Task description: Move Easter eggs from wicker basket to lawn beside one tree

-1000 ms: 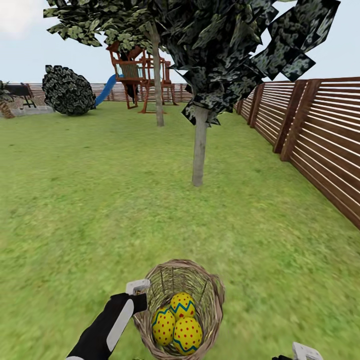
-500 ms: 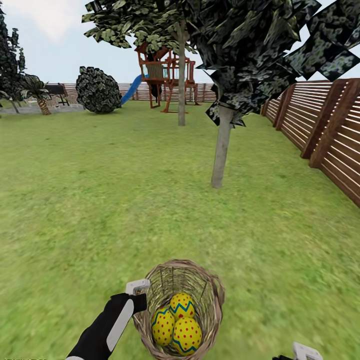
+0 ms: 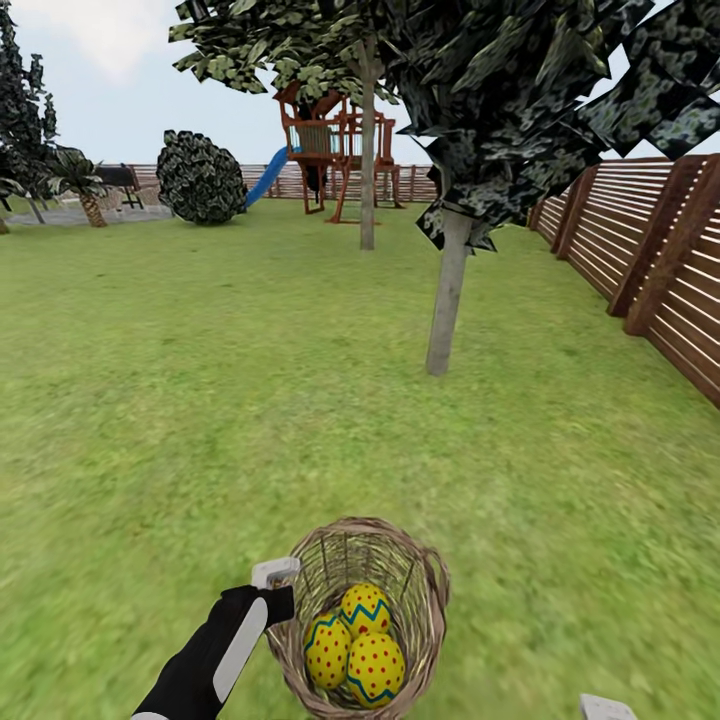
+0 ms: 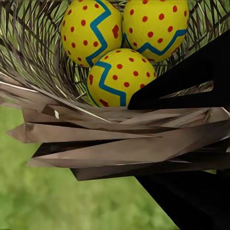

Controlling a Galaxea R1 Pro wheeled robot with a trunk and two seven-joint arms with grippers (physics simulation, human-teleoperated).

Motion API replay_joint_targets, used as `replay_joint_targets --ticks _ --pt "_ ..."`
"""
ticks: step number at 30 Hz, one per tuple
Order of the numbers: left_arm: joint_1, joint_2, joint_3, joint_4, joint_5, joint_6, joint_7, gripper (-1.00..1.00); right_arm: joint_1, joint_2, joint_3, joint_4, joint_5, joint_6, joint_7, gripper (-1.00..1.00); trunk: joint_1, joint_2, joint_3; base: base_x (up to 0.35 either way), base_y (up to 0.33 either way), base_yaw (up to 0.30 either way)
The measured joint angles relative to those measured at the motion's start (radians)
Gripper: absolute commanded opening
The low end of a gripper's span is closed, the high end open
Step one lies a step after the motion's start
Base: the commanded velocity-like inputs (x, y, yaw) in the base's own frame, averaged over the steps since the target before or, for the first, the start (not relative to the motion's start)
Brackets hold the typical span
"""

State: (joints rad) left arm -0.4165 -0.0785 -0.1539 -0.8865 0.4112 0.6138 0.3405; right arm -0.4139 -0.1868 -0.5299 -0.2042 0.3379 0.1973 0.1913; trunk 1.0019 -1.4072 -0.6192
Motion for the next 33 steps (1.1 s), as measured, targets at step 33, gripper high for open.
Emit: replay_joint_targets --ticks 33 --pt "0.0 0.001 0.092 0.007 0.0 0.004 -0.024 -1.0 0.0 0.004 -0.002 -0.001 0.001 -0.001 0.0 1.0 -0.016 0.028 0.006 0.175 0.044 0.015"
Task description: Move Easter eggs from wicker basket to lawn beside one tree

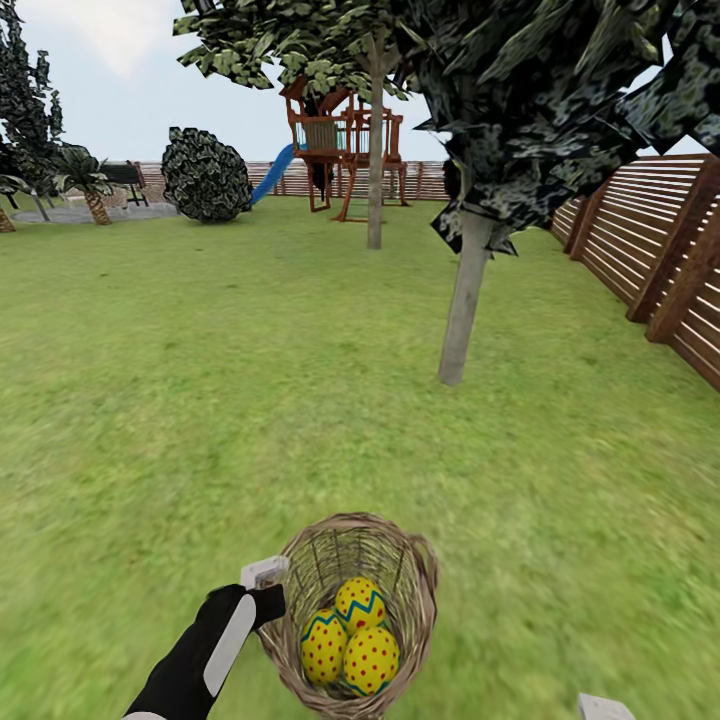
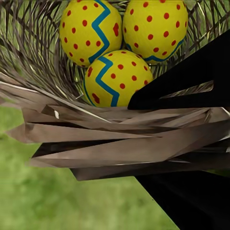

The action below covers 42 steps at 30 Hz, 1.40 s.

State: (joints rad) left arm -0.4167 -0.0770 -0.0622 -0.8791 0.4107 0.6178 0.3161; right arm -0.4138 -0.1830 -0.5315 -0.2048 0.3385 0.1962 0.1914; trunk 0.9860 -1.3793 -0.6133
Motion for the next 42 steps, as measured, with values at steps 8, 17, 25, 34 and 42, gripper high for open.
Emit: replay_joint_targets --ticks 8,17,25,34,42 --pt "0.0 0.0 -0.001 0.0 0.0 0.0 0.0 -1.0 0.0 0.0 0.0 0.0 0.0 0.0 0.0 1.0 0.0 0.0 0.0 0.337 0.001 -0.021" --pt "0.0 0.0 0.0 0.001 0.003 0.0 0.0 -1.0 0.0 0.002 0.0 0.005 -0.001 0.0 -0.002 1.0 0.0 0.0 0.0 0.337 0.0 -0.016" --pt "0.0 0.0 -0.001 0.002 0.001 0.0 0.0 -1.0 0.063 0.004 0.0 0.25 -0.005 -0.225 0.002 1.0 0.0 0.0 0.0 0.337 0.0 0.0" --pt "0.0 0.0 -0.001 0.001 0.001 0.0 0.0 -1.0 0.07 0.006 0.0 0.252 -0.006 -0.232 0.002 1.0 0.0 0.0 0.0 0.337 0.0 0.0" --pt "0.0 0.0 -0.001 0.002 0.001 0.0 0.0 -1.0 0.07 0.006 0.0 0.252 -0.006 -0.232 0.002 1.0 0.0 0.0 0.0 0.337 0.0 0.0"
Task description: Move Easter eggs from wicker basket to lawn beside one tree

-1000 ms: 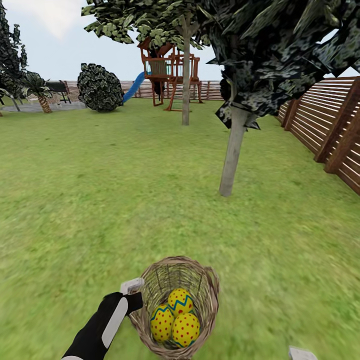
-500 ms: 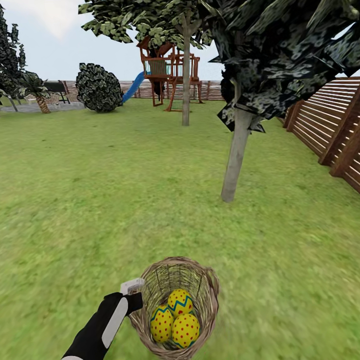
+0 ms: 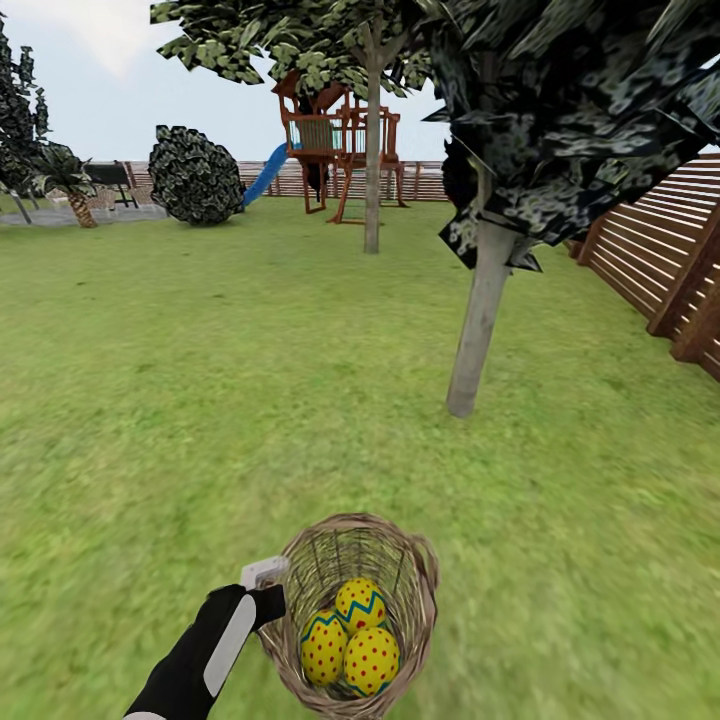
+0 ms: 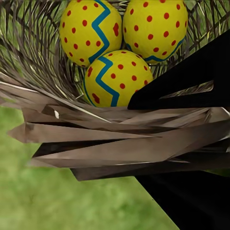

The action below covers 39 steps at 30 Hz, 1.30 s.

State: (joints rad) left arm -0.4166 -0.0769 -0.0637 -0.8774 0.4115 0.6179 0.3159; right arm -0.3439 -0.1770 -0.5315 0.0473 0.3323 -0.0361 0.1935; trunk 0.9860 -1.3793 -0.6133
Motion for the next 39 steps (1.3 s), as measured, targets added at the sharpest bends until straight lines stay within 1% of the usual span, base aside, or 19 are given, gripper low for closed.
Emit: replay_joint_targets --ticks 10,17,19,21,25,28,32,33,36,38,39 --pt "0.0 0.0 0.0 0.0 0.003 -0.001 0.0 -1.0 0.0 0.0 0.0 0.0 0.0 0.0 0.0 1.0 0.0 0.0 0.0 0.337 0.023 0.0" --pt "0.0 -0.001 0.0 -0.002 -0.004 0.001 0.0 -1.0 0.0 0.0 0.0 0.0 0.0 0.0 0.0 1.0 0.0 0.0 0.0 0.337 0.059 0.0" --pt "0.0 0.0 0.0 -0.002 0.003 -0.001 0.0 -1.0 0.0 0.003 0.0 0.0 -0.001 0.0 0.0 1.0 0.0 0.0 0.0 0.338 0.001 0.0" --pt "0.0 0.0 0.0 -0.001 -0.002 0.001 0.0 -1.0 0.0 0.004 0.0 -0.003 0.003 -0.001 0.0 1.0 0.0 0.0 0.0 0.338 0.0 0.0" --pt "0.0 0.0 0.0 -0.001 0.0 0.0 0.0 -1.0 0.0 0.002 -0.001 -0.011 0.0 -0.002 0.0 1.0 0.0 0.0 0.0 0.338 0.0 0.0" --pt "0.0 0.0 0.0 0.0 -0.001 0.0 0.0 -1.0 0.0 0.003 -0.003 -0.011 -0.004 -0.035 0.0 1.0 0.0 0.0 0.0 0.338 0.0 0.0" --pt "0.0 0.0 0.0 -0.002 -0.001 0.0 0.0 -1.0 0.0 0.005 -0.002 -0.011 0.006 -0.039 0.003 1.0 0.0 0.0 0.0 0.338 0.0 -0.046" --pt "0.0 0.0 0.0 -0.001 -0.008 0.002 0.0 -1.0 0.0 0.005 -0.002 -0.011 0.007 -0.039 0.004 1.0 0.0 0.0 0.0 0.338 0.0 -0.191" --pt "0.0 0.0 0.0 -0.003 0.008 -0.003 0.0 -1.0 0.0 0.005 -0.002 -0.011 0.008 -0.039 0.003 1.0 0.0 0.0 0.0 0.338 0.0 -0.04" --pt "0.0 0.0 0.0 -0.003 -0.005 0.002 0.001 -1.0 0.0 0.005 -0.002 -0.011 0.01 -0.039 0.003 1.0 0.0 0.0 0.0 0.338 0.0 -0.003" --pt "0.0 0.0 0.0 -0.003 -0.003 0.001 0.0 -1.0 0.0 0.005 -0.002 -0.011 0.01 -0.039 0.003 1.0 0.0 0.0 0.0 0.338 0.0 -0.001"
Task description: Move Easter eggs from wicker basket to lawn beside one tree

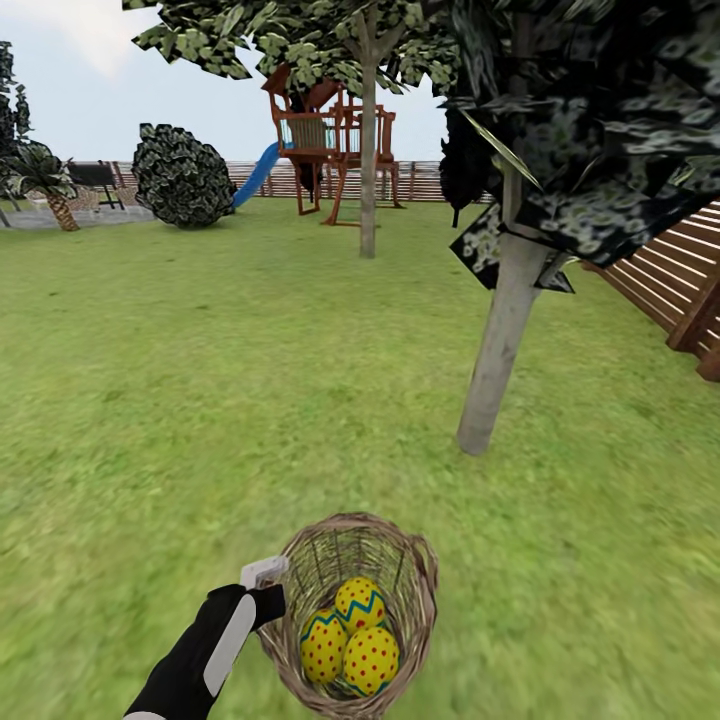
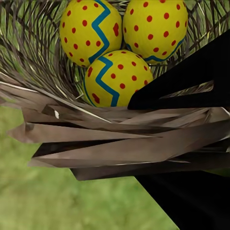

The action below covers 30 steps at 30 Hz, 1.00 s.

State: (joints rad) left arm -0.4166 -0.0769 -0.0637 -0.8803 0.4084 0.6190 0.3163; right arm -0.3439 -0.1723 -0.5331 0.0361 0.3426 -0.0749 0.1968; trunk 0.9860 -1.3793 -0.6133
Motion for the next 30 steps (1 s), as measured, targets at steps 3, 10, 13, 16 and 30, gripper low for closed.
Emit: replay_joint_targets --ticks 3,10,13,16,30 --pt "0.0 0.0 0.0 0.0 0.002 -0.001 0.0 -1.0 0.0 0.0 0.001 0.001 0.0 0.0 -0.001 1.0 0.0 0.0 0.0 0.338 0.0 0.0" --pt "0.0 0.0 0.0 0.0 0.001 -0.001 0.0 -1.0 0.0 0.0 0.002 0.002 0.0 0.0 -0.003 1.0 0.0 0.0 0.0 0.338 0.0 0.0" --pt "0.0 0.0 0.0 -0.001 0.002 -0.001 0.0 -1.0 0.0 0.0 0.003 0.003 0.0 0.0 -0.002 1.0 0.0 0.0 0.0 0.338 0.0 0.0" --pt "0.0 0.0 0.0 -0.002 0.002 -0.001 0.0 -1.0 0.0 0.0 0.003 0.004 0.0 0.0 -0.003 1.0 0.0 0.0 0.0 0.338 0.0 0.0" --pt "0.0 0.0 0.0 0.001 0.002 -0.001 0.0 -1.0 0.0 0.002 0.003 0.006 0.0 0.0 -0.003 1.0 0.0 0.0 0.0 0.338 0.0 0.0"
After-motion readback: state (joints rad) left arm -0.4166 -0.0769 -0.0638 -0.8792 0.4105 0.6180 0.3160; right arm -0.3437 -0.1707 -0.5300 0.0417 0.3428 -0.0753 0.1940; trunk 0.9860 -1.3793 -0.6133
